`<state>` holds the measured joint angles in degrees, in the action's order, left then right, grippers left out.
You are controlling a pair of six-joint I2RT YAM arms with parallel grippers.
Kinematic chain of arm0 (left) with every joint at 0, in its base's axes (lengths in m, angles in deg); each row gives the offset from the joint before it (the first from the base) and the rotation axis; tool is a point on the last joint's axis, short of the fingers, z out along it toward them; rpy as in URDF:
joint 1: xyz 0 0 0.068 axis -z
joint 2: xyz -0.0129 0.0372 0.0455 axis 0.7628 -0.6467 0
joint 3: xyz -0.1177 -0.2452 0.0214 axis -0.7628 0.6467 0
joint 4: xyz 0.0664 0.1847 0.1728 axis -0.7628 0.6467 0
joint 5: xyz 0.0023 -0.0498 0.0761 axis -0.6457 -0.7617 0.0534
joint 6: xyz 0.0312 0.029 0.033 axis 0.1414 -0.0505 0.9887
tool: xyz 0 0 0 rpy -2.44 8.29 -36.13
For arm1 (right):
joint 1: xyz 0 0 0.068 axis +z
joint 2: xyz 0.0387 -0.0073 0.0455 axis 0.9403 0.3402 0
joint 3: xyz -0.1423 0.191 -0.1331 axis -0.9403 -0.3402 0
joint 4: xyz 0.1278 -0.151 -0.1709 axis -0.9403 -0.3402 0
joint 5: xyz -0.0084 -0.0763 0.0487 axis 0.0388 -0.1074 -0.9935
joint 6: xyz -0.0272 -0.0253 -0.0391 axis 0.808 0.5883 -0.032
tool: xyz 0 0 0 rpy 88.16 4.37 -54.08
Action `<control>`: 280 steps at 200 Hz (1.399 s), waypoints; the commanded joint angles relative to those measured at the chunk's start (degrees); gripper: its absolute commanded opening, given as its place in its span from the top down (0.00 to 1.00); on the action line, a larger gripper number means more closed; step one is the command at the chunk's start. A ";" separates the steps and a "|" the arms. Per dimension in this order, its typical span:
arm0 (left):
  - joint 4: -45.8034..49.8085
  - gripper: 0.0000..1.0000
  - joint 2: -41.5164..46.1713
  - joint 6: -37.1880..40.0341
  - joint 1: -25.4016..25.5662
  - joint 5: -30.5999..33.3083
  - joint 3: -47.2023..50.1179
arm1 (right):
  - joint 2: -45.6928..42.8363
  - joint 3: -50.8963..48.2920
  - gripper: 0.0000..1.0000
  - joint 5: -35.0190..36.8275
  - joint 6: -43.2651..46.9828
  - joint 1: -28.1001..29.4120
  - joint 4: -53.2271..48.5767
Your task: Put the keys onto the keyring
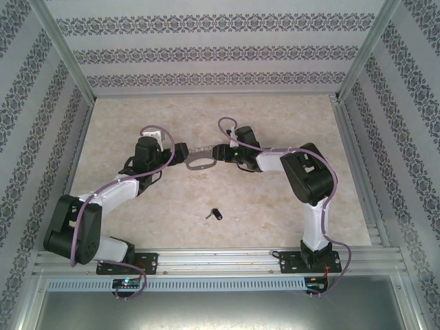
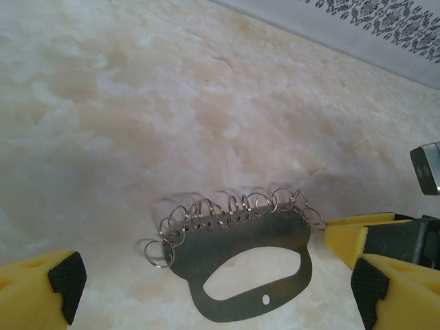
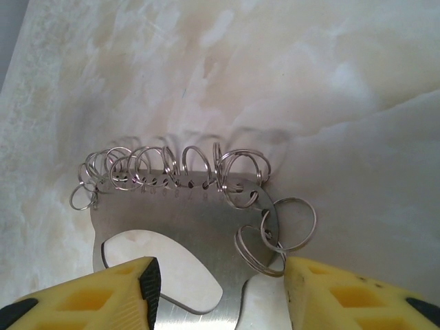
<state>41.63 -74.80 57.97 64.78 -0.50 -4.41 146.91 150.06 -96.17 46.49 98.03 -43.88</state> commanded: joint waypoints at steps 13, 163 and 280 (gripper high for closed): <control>-1.92 0.00 -0.32 -0.38 0.92 -0.08 -1.47 | -0.27 0.25 0.49 -0.68 0.55 0.49 1.13; -0.94 0.00 0.62 -0.51 1.18 -0.59 -2.21 | -4.02 6.53 0.47 12.43 20.31 4.71 -19.37; 0.10 0.00 1.64 -0.11 1.24 -0.23 -2.89 | 0.94 14.47 0.60 24.14 28.90 7.23 -28.34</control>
<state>41.68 -74.47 57.97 65.15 -0.54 -5.66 146.08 163.15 -74.33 73.77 105.20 -69.78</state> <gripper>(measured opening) 0.998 0.416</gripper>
